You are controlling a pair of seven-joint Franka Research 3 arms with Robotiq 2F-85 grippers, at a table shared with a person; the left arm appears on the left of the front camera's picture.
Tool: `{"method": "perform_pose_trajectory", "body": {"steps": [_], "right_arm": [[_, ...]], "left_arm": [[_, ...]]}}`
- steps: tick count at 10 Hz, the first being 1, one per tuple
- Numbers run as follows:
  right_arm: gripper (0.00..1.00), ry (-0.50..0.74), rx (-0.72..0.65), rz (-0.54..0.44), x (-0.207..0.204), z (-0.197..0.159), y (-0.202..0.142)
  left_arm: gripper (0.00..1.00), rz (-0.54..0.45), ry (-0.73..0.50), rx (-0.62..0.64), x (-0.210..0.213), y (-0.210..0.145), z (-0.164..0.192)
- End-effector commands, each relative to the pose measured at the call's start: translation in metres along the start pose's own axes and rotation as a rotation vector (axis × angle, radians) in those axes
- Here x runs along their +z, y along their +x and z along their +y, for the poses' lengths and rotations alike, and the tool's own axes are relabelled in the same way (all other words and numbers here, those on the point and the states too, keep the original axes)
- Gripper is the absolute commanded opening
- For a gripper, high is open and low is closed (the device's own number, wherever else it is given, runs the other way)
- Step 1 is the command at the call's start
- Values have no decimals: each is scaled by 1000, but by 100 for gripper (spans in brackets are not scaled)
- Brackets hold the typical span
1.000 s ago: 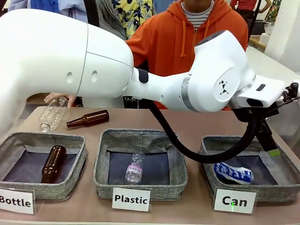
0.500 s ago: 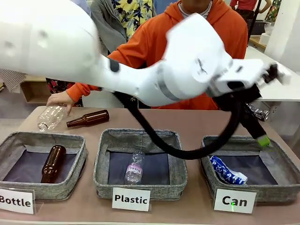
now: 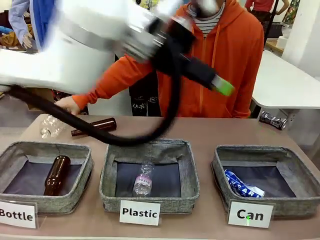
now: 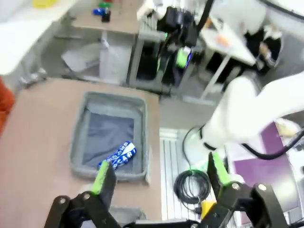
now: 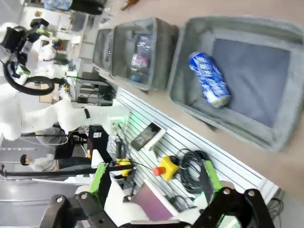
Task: Sort the can waste into the basket.
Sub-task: Pick up the can waste from the table and place it in the right Fabric basket.
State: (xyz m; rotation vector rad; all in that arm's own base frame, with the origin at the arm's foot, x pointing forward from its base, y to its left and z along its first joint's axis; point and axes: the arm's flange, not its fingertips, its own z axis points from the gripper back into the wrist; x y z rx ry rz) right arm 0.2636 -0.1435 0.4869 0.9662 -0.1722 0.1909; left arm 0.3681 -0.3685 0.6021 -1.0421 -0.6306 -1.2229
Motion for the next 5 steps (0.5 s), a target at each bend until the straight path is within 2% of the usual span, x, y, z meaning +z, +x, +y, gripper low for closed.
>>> {"method": "perform_pose_trajectory", "body": {"steps": [1, 2, 3, 4, 5], "right_arm": [[100, 40, -5, -15, -34, 34, 24], [100, 100, 35, 10, -51, 50, 39], [100, 148, 60, 27, -66, 61, 52], [100, 220, 67, 50, -80, 71, 60], [100, 237, 58, 49, -90, 76, 65]], "left_arm": [[100, -100, 48, 144, 130, -84, 2], [100, -188, 65, 226, 187, -108, 16], [100, -215, 46, 301, 231, -142, 33], [100, -245, 92, 381, 270, -190, 50], [100, -273, 92, 455, 300, -233, 66]]}}
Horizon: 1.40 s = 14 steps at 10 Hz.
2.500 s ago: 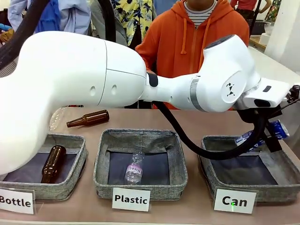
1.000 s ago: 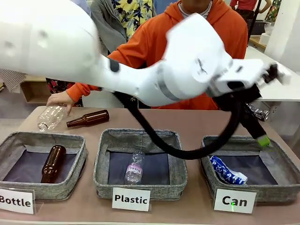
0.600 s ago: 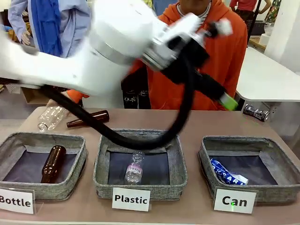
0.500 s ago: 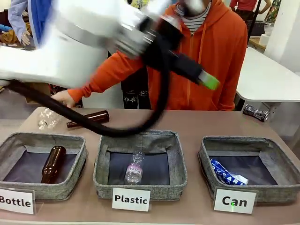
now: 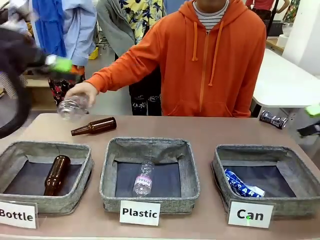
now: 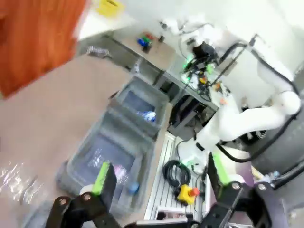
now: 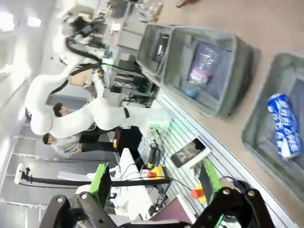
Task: Sort the can waste into the basket.
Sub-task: Pick up the can waste from the table and place it in the right Fabric basket.
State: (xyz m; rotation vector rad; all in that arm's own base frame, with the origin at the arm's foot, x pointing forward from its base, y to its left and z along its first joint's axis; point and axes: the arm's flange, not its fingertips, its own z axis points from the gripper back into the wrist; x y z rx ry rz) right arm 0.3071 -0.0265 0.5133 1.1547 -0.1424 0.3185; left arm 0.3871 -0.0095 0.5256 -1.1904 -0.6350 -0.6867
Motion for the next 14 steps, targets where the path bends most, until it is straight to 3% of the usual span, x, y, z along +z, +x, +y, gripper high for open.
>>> {"method": "perform_pose_trajectory", "body": {"steps": [1, 3, 5, 6, 14], "right_arm": [[100, 30, -24, -11, -11, -2, 12], [100, -9, -68, -30, -16, -15, 20], [100, 26, -15, 11, -14, -5, 10], [100, 26, -15, 11, -14, -5, 10], [100, 26, -15, 11, -14, -5, 10]], "left_arm": [[100, -60, -19, 101, 44, -21, 60], [100, -212, -57, 216, 91, -67, 117], [100, -262, -79, 262, 90, -92, 160], [100, -189, -14, 254, 99, -94, 124], [100, -189, -14, 254, 99, -94, 124]]}}
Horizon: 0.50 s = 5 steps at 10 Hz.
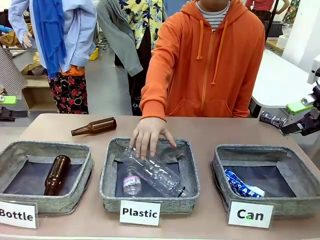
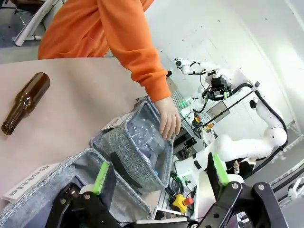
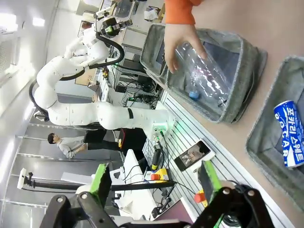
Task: Sort the can waste into the basket.
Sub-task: Pick up the can waste from the table and place it in the right Fabric basket.
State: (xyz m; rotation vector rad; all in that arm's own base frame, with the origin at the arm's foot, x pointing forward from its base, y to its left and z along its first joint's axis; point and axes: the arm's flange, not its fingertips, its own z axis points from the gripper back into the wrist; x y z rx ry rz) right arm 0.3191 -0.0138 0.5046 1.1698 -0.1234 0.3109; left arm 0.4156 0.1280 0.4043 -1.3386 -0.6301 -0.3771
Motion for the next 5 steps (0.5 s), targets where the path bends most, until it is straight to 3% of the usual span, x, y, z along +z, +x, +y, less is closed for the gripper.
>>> {"method": "perform_pose_trajectory", "body": {"steps": [1, 5], "right_arm": [[100, 10, 1, 2, 1, 2, -1], [100, 10, 1, 2, 1, 2, -1]], "left_arm": [[100, 2, 9, 10, -1, -2, -2], [100, 2, 9, 10, -1, -2, -2]]}}
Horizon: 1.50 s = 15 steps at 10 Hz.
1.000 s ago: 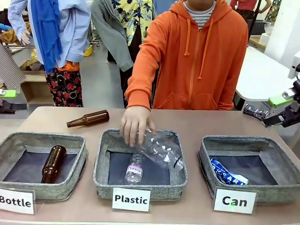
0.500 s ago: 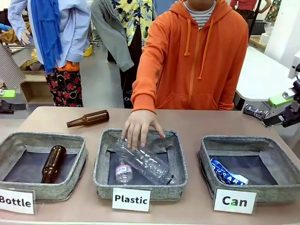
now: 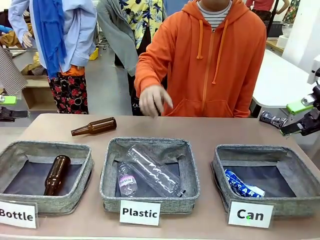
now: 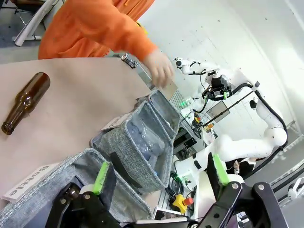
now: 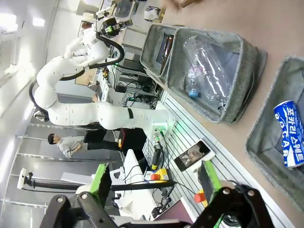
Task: Sort the can waste into the basket.
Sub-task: Pick up the can waste from the table and place it in the right Fabric basket.
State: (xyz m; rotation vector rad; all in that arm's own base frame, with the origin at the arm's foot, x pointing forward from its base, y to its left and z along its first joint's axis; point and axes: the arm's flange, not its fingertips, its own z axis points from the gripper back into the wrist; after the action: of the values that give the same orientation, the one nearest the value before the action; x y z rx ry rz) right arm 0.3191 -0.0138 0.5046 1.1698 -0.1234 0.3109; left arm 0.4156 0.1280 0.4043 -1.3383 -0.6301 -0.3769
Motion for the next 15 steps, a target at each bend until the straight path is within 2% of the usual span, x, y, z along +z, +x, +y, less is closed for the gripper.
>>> {"method": "perform_pose_trajectory", "body": {"steps": [1, 2, 3, 4, 5, 6, 8, 9, 10, 11, 12, 15], "right_arm": [[100, 0, 0, 0, 0, 0, 0], [100, -87, 35, -42, -4, 4, 20], [100, -255, 134, -108, -14, 3, 51], [100, -442, 227, -204, -19, -4, 68], [100, -558, 249, -219, -22, -13, 79], [100, -771, 355, -338, -20, -23, 93], [100, -1047, 563, -441, -13, -49, 105], [100, -1105, 599, -486, -6, -62, 104], [100, -1117, 570, -528, 3, -75, 100], [100, -1069, 490, -577, 18, -82, 86], [100, -1045, 563, -430, 16, -49, 99], [100, -1045, 563, -430, 16, -49, 99]], "left_arm": [[100, 2, 8, 10, -1, -2, -2], [100, 2, 8, 10, -1, -2, -2], [100, 2, 8, 10, -1, -2, -2], [100, 2, 8, 10, -1, -2, -2], [100, 2, 8, 10, -1, -2, -2], [100, 2, 8, 10, -1, -2, -2], [100, 2, 8, 10, -1, -2, -2], [100, 2, 8, 10, -1, -2, -2], [100, 2, 8, 10, -1, -2, -2], [100, 2, 8, 10, -1, -2, -2], [100, 2, 8, 10, -1, -2, -2], [100, 2, 8, 10, -1, -2, -2]]}}
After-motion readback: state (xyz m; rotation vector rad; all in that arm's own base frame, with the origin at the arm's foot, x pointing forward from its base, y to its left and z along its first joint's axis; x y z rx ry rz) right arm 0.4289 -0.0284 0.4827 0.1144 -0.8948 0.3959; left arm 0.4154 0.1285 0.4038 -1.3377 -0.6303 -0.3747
